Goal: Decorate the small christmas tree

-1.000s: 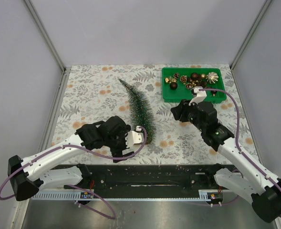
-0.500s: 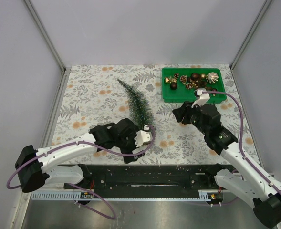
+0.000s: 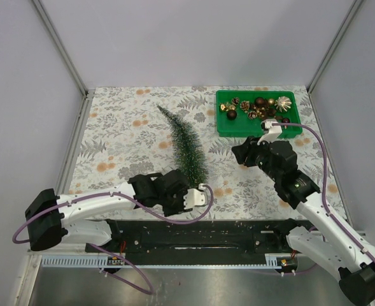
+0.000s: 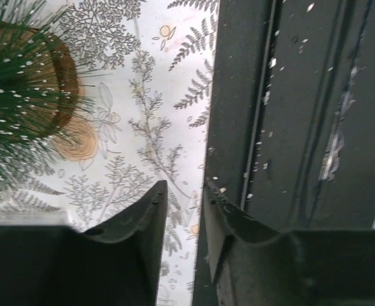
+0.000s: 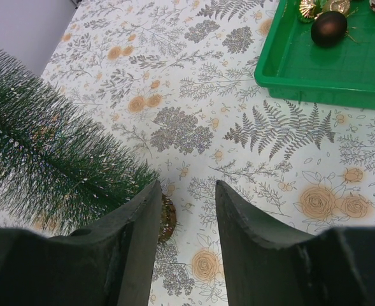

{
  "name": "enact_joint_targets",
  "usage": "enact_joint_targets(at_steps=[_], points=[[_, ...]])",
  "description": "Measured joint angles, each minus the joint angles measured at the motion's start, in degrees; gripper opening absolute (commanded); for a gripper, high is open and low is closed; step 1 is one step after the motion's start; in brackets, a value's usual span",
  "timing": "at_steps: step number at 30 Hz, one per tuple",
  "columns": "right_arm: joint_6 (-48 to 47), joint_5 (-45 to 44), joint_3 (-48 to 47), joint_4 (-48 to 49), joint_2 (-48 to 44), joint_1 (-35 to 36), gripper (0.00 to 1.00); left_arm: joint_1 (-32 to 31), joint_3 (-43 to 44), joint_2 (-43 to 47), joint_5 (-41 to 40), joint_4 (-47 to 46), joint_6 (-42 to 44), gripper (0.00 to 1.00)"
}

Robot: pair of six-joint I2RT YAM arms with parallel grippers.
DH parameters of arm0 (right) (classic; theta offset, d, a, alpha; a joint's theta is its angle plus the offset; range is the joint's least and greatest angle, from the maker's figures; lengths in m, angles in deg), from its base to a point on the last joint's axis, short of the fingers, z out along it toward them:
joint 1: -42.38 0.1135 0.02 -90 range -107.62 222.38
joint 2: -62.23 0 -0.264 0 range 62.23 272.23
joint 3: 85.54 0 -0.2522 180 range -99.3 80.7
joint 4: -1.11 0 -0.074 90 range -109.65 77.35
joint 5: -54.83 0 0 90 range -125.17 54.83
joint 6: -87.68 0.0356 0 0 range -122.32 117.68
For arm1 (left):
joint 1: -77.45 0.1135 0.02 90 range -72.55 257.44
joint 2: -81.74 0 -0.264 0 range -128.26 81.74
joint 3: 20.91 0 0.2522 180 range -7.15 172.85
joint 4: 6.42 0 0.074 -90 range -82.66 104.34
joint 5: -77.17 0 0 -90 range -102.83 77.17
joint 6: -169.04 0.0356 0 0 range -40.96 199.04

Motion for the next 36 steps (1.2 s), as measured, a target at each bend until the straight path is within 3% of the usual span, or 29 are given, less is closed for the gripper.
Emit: enact_joint_targets(at_steps=[6, 12, 21, 26, 30, 36], points=[[-0.28, -0.02, -0.48, -0.35, -0.55, 0.0, 0.45, -0.11, -1.18, 0.48, -4.61, 0.13, 2.89, 0.0], [-1.53, -0.15, -2.73, -1.73, -0.55, 0.0, 0.45, 0.63, 0.26, 4.79, -10.93, 7.34, 9.46, 0.0], [-2.99, -1.22, -6.32, -1.9, 1.53, 0.0, 0.45, 5.14, 15.32, 20.04, -13.84, 24.48, 15.93, 0.0], [-2.97, -1.18, -6.36, -1.44, 4.37, 0.0, 0.45, 7.45, 16.24, 25.73, -17.68, 32.37, 17.49, 0.0], [-2.95, -1.09, -7.32, -1.14, 6.93, 0.0, 0.45, 13.14, 15.37, 24.98, -21.77, 34.6, 17.4, 0.0], [-2.91, -0.98, -8.5, 0.44, 8.81, -0.07, 0.45, 30.64, 17.59, 16.13, -23.39, 32.72, 16.02, 0.0]])
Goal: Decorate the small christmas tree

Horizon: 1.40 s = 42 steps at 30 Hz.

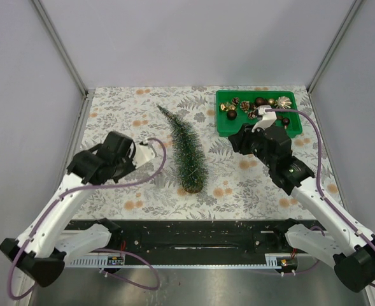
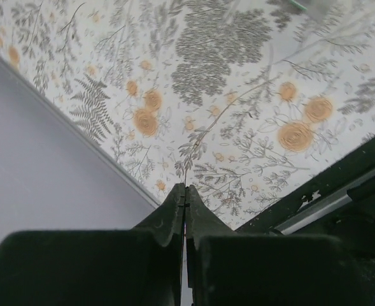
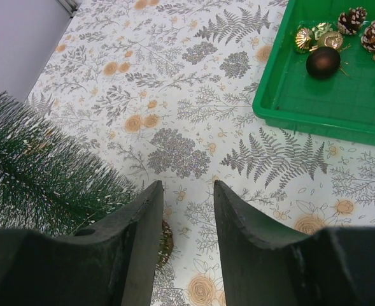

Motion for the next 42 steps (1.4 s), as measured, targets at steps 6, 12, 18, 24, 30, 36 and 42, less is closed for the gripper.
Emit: enact_joint_targets(at_steps=[6, 12, 18, 24, 30, 36, 42], points=[[0.24, 0.0, -0.22, 1.09, 0.87, -0.04, 0.45, 5.77, 9.86, -11.06, -0.44, -3.32, -6.88, 0.0], [0.57, 0.02, -0.22, 2.12, 2.27, -0.37, 0.45, 5.88, 16.44, -17.4, -1.16, -8.68, -13.14, 0.0], [1.05, 1.01, -0.28, 4.09, 3.56, -2.08, 0.45, 5.88, 18.56, -24.39, -2.58, -13.18, -16.31, 0.0], [1.88, 3.52, -0.35, 7.02, 6.1, -5.4, 0.45, 5.88, 19.78, -26.93, -0.7, -18.69, -16.55, 0.0], [3.19, 6.43, -0.42, 12.48, 11.91, -8.15, 0.46, 3.67, 15.06, -21.68, 2.27, -29.79, -9.9, 0.0], [7.3, 12.28, -1.18, 20.52, 22.77, -8.79, 0.47, -4.24, 0.17, -9.94, 2.49, -43.21, 4.13, 0.0], [12.98, 22.1, -6.23, 29.4, 32.68, -8.81, 0.48, -6.43, -3.56, -9.75, 1.27, -50.25, 9.57, 0.0]])
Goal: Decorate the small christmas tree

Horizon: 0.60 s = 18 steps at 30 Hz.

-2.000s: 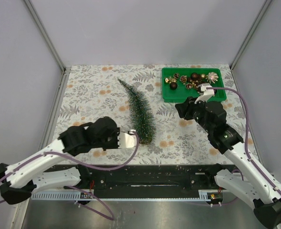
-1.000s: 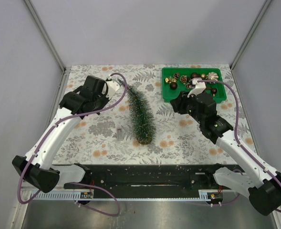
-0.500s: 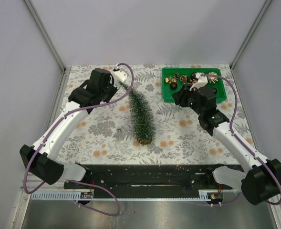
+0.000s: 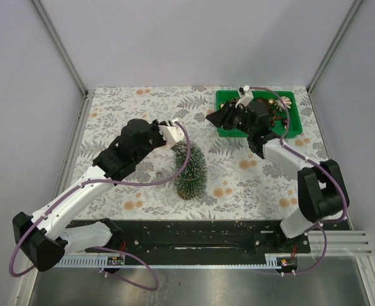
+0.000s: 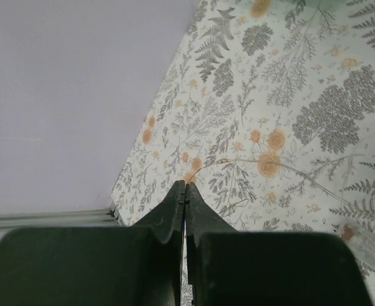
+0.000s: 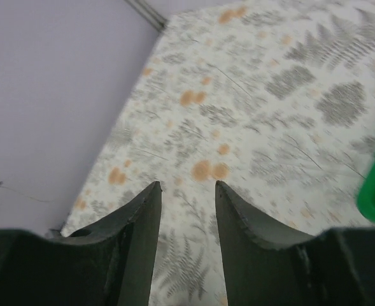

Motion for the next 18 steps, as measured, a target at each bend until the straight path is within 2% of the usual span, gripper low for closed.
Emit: enact_joint_targets(at_steps=[7, 18], points=[[10.88, 14.64, -9.94, 17.99, 11.34, 0.42, 0.47, 0.15, 0.0, -0.17, -1.38, -5.27, -3.06, 0.0], [16.61, 28.74, -14.27, 28.04, 14.34, 6.34, 0.54, 0.37, 0.0, -1.79, -1.75, -7.76, -5.66, 0.0]])
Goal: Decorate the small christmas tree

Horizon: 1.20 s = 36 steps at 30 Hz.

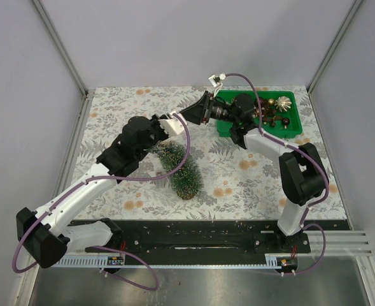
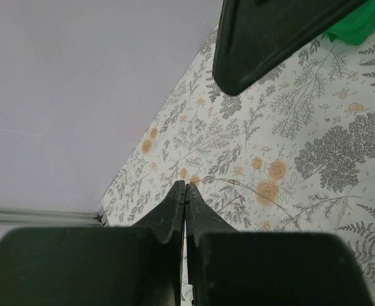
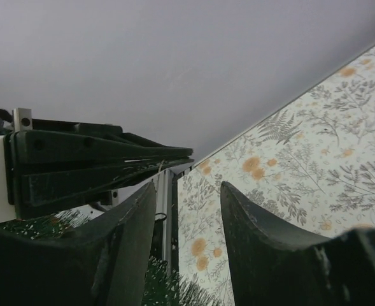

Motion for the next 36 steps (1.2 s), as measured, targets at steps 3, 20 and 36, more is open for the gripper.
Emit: enact_joint_targets(at_steps=[3, 20, 36], points=[[0.98, 2.89, -2.64, 0.72, 1.55, 0.92, 0.54, 0.0, 0.0, -0.83, 0.0, -1.25, 0.04, 0.0], [-5.44, 8.09, -5.99, -12.26, 2.45, 5.11, 0.31, -0.02, 0.26, -3.56, 1.29, -5.46, 3.74, 0.0], [-7.21, -2.99, -0.15, -13.11, -0.68, 4.13, 0.0, -0.44, 4.26, -3.26, 1.6, -3.34, 2.05, 0.96]])
